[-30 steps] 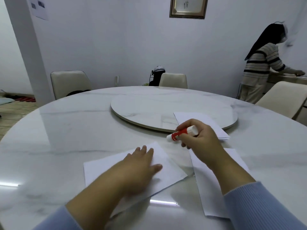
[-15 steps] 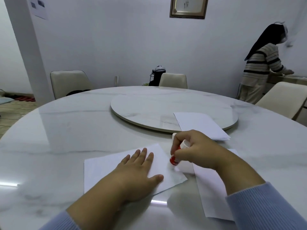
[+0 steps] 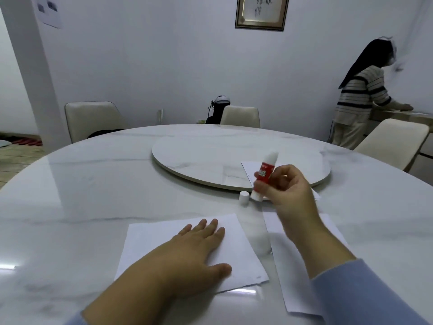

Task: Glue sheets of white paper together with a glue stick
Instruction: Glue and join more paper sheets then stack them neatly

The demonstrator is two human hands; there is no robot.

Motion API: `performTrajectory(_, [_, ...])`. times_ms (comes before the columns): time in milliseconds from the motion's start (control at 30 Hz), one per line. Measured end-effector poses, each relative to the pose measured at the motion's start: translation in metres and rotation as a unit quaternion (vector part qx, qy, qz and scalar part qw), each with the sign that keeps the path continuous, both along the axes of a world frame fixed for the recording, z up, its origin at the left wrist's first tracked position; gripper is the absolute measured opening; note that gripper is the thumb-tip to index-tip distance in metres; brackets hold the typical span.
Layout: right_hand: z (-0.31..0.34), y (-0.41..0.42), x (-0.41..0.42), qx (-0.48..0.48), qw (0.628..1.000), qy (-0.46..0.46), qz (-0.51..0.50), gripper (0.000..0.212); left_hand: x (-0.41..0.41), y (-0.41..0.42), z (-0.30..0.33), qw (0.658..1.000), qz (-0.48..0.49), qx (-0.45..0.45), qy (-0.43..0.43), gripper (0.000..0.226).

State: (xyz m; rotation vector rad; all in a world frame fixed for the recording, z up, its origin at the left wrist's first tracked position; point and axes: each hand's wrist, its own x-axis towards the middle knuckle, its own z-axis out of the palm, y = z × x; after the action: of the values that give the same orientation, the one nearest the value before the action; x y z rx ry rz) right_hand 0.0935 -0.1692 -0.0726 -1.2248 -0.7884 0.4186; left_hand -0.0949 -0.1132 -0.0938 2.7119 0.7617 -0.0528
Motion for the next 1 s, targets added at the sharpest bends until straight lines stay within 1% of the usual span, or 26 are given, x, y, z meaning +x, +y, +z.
performTrajectory(67, [-0.011,0.011,-0.005,-0.052,0.995,-0.071,-0.044,0.044,-0.001,0.000,0.000,1.000,-0.014,-0.009,-0.007,0.071])
performTrajectory(133, [-0.019,0.020,-0.008,-0.098,0.981,-0.145,-0.089,0.048,-0.001,0.001,-0.001,0.999,-0.026,-0.019,-0.016,0.072])
performTrajectory(200, [-0.021,0.027,-0.013,-0.134,0.964,-0.198,-0.114,0.048,0.000,0.001,-0.001,0.999,-0.035,-0.021,-0.024,0.072])
performTrajectory(300, [-0.018,0.041,-0.014,-0.175,0.944,-0.247,-0.128,0.047,0.001,-0.001,-0.001,0.998,-0.035,-0.038,-0.031,0.072])
performTrajectory(367, [-0.016,0.052,-0.014,-0.200,0.935,-0.271,-0.114,0.044,0.001,0.001,-0.004,0.998,-0.041,-0.035,-0.040,0.073])
performTrajectory(467, [-0.017,0.064,-0.014,-0.240,0.923,-0.283,-0.100,0.044,0.001,0.006,-0.007,0.998,-0.040,-0.032,-0.042,0.074])
performTrajectory(600, [-0.023,0.068,-0.013,-0.239,0.925,-0.275,-0.113,0.049,0.001,0.007,-0.007,0.998,-0.044,-0.028,-0.043,0.075])
performTrajectory(667, [-0.018,0.063,-0.011,-0.204,0.917,-0.304,-0.160,0.056,0.000,0.005,-0.005,0.998,-0.036,-0.036,-0.040,0.075])
performTrajectory(733, [-0.003,0.048,-0.002,-0.140,0.911,-0.337,-0.195,0.054,0.000,0.004,-0.002,0.998,-0.028,-0.042,-0.039,0.074])
performTrajectory(767, [0.007,0.035,0.006,-0.123,0.914,-0.341,-0.181,0.052,0.000,0.003,-0.001,0.998,-0.026,-0.045,-0.037,0.073])
performTrajectory(800, [0.017,0.020,0.017,-0.128,0.920,-0.339,-0.147,0.049,-0.001,0.002,0.000,0.998,-0.025,-0.047,-0.036,0.073])
performTrajectory(833, [0.024,0.003,0.032,-0.160,0.920,-0.345,-0.096,0.047,-0.001,0.002,0.000,0.998,-0.026,-0.049,-0.036,0.072])
performTrajectory(867, [0.027,-0.015,0.047,-0.219,0.906,-0.360,-0.031,0.042,-0.001,0.001,0.001,0.998,-0.029,-0.051,-0.036,0.072])
performTrajectory(900, [0.026,-0.032,0.060,-0.298,0.876,-0.379,0.029,0.035,0.000,0.002,0.001,0.997,-0.035,-0.050,-0.036,0.072])
performTrajectory(933, [0.021,-0.048,0.071,-0.376,0.835,-0.395,0.069,0.028,0.000,0.003,0.001,0.997,-0.044,-0.048,-0.035,0.071])
performTrajectory(967, [0.015,-0.062,0.077,-0.438,0.799,-0.402,0.090,0.026,0.001,0.003,0.000,0.997,-0.050,-0.045,-0.035,0.071])
performTrajectory(1000, [0.008,-0.074,0.079,-0.482,0.773,-0.403,0.093,0.033,0.002,0.004,0.000,0.997,-0.054,-0.042,-0.036,0.071])
